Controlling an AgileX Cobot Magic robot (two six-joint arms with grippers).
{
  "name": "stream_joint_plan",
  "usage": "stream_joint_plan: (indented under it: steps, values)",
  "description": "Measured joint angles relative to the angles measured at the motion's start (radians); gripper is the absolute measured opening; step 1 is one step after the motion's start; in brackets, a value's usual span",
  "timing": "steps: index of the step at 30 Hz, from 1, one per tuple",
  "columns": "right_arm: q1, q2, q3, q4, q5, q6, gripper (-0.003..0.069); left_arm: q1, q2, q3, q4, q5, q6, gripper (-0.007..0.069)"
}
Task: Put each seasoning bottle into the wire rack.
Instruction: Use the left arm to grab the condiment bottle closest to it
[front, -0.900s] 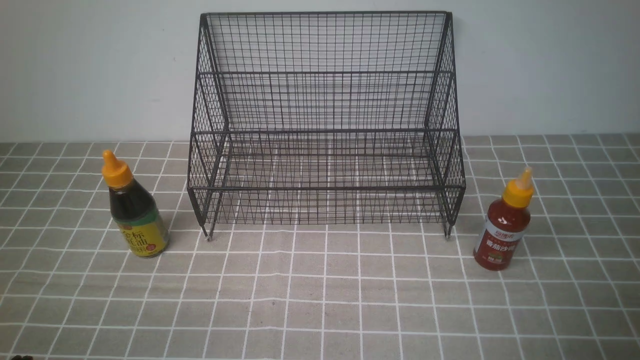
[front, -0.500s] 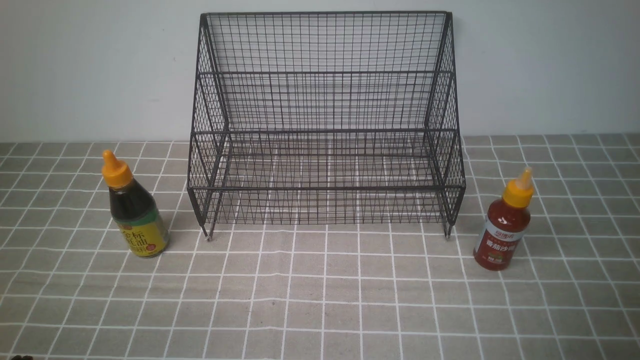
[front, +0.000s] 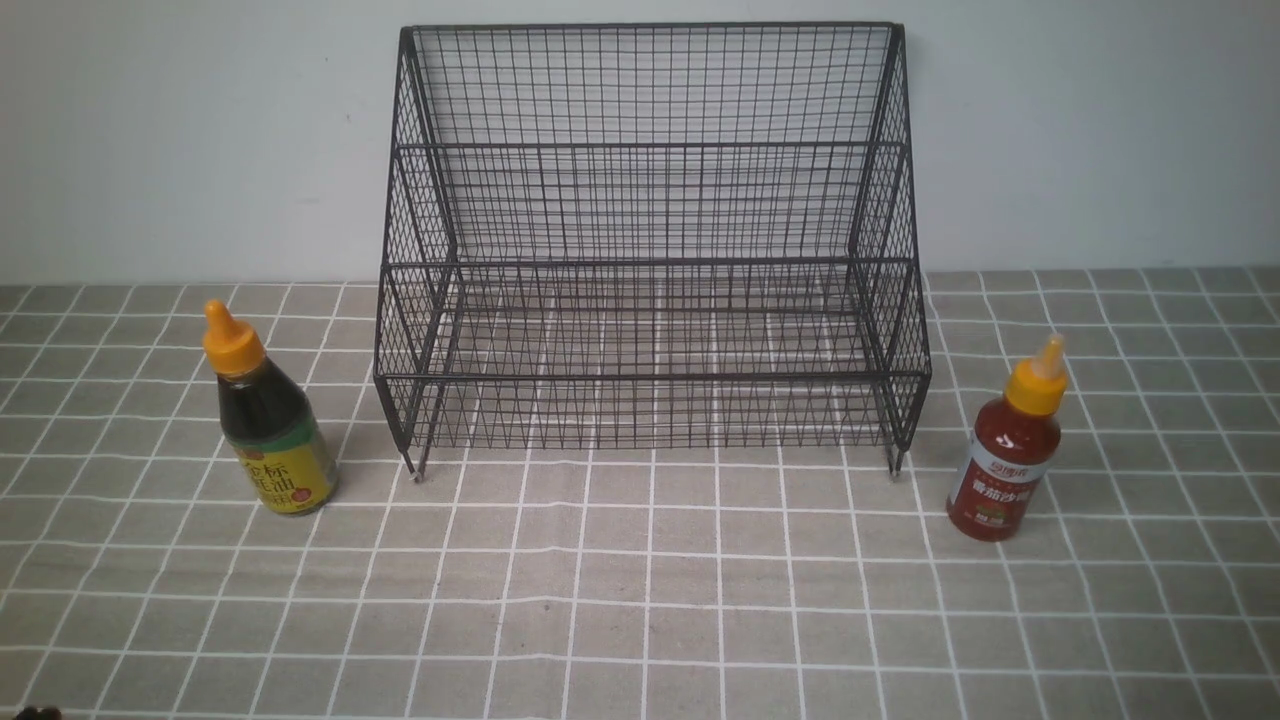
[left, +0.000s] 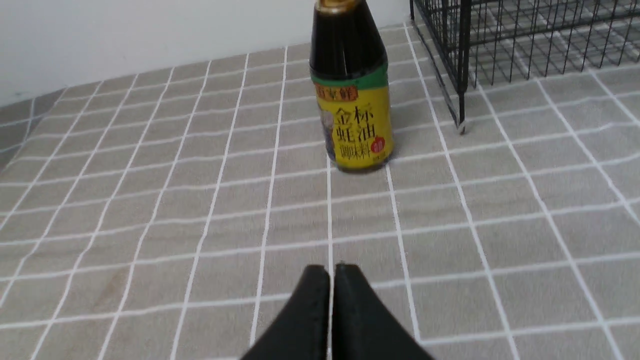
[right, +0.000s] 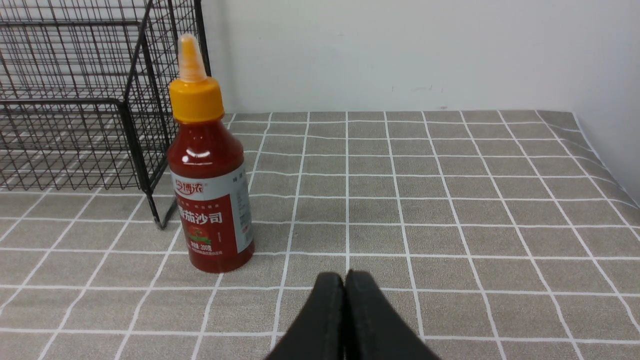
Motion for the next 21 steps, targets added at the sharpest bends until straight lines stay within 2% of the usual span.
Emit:
stream_joint_plan:
  steps: [3, 8, 9, 13, 18, 19, 21]
  values:
    - [0.0, 0.0, 0.0, 0.0, 0.0, 0.0, -0.0013, 0.0, 0.0, 0.0, -0.064, -0.079, -0.035, -0.0007]
    - [0.0, 0.0, 0.0, 0.0, 0.0, 0.0, -0.0013, 0.0, 0.0, 0.0, -0.318, -0.3, -0.17, -0.0007]
    - [0.0, 0.0, 0.0, 0.0, 0.0, 0.0, -0.0013, 0.0, 0.0, 0.0, -0.318, -0.307, -0.17, -0.0007]
    - [0.0, 0.0, 0.0, 0.0, 0.0, 0.0, -0.0013, 0.0, 0.0, 0.0, -0.458, -0.459, -0.193, -0.0007]
    - [0.0, 0.0, 0.0, 0.0, 0.0, 0.0, -0.0013, 0.0, 0.0, 0.0, -0.499, -0.632, -0.219, -0.0007]
    - [0.0, 0.0, 0.0, 0.0, 0.0, 0.0, -0.0013, 0.0, 0.0, -0.006, -0.491, -0.705, -0.241, -0.0007]
    - [0.0, 0.0, 0.0, 0.0, 0.0, 0.0, -0.0013, 0.0, 0.0, -0.04, -0.456, -0.721, -0.256, -0.0007]
